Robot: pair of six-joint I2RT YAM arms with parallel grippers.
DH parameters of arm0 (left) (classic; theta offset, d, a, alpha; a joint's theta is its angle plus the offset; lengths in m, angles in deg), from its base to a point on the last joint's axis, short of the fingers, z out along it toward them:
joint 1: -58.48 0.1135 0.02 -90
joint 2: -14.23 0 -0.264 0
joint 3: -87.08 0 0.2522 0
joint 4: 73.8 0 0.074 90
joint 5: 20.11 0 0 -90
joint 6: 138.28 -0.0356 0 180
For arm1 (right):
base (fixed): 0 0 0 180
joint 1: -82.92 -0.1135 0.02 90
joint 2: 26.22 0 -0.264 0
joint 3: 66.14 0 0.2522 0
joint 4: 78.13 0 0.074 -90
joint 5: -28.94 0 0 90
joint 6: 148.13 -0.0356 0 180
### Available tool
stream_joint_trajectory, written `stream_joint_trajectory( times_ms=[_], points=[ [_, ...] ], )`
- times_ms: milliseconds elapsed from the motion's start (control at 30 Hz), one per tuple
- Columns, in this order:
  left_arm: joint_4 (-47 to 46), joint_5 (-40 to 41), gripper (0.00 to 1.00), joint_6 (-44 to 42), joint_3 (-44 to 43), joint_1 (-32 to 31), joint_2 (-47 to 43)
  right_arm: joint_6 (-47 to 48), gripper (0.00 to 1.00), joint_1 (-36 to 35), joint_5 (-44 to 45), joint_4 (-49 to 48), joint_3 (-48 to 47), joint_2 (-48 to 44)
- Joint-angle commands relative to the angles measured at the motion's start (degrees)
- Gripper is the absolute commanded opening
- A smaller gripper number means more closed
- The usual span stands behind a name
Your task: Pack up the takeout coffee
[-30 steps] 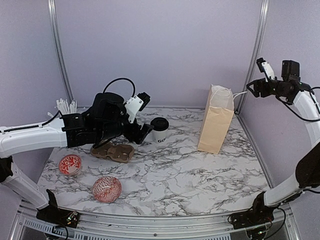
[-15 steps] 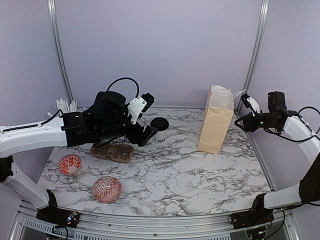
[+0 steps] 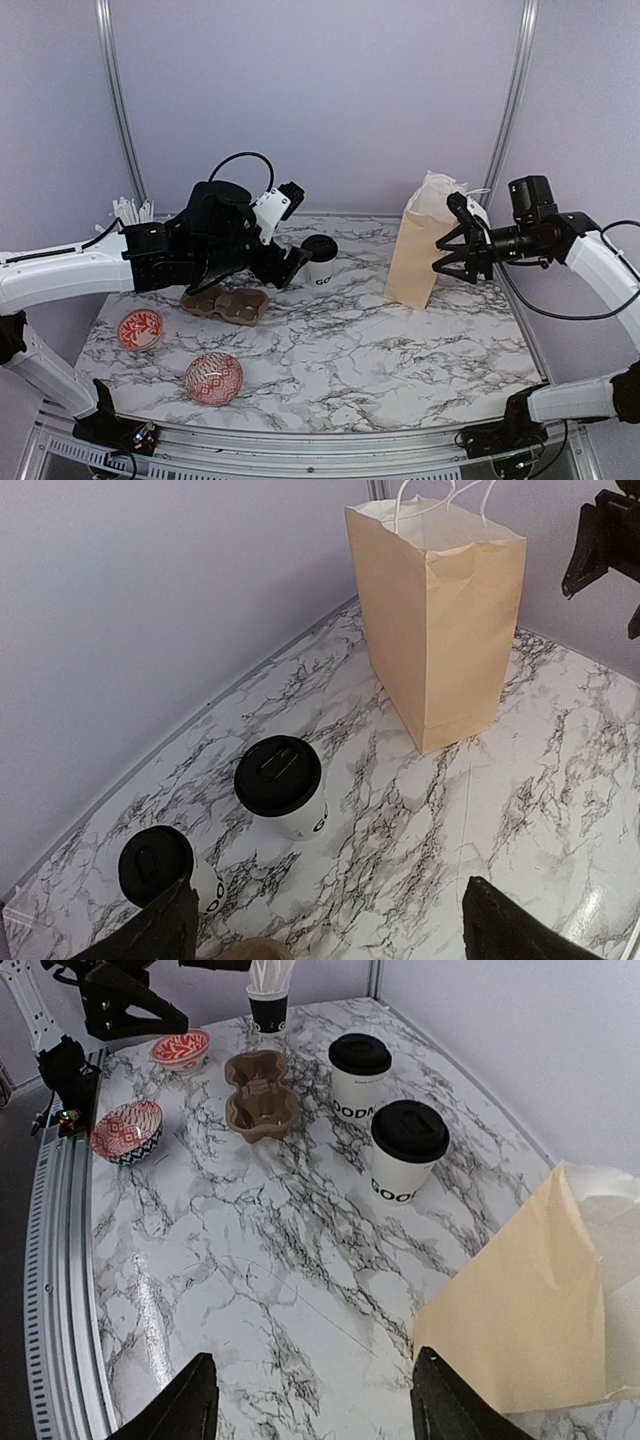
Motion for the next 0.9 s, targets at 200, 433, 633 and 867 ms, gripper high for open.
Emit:
stream_joint_trajectory(
  times_ms=[200,433,633,867],
  points=[
    [1.0,0.8,0.92,-0.5,-1.0,0.0,-0.2,1.0,0.6,8.6,-0.6,0.1,-16.1,-0.2],
    [1.0,1.0,0.93,-1.3,-0.3,0.0,-1.7,-0.9,0.62,10.6,19.8,-7.6,-17.9,-1.5],
    [1.0,0.7,0.93,-1.5,-0.1,0.0,-2.1,3.0,0.63,10.6,28.8,-7.5,-15.9,-1.6],
    [1.0,0.5,0.93,-1.4,-0.1,0.0,-1.9,4.3,0.62,10.6,30.3,-7.5,-18.3,1.0]
  ],
)
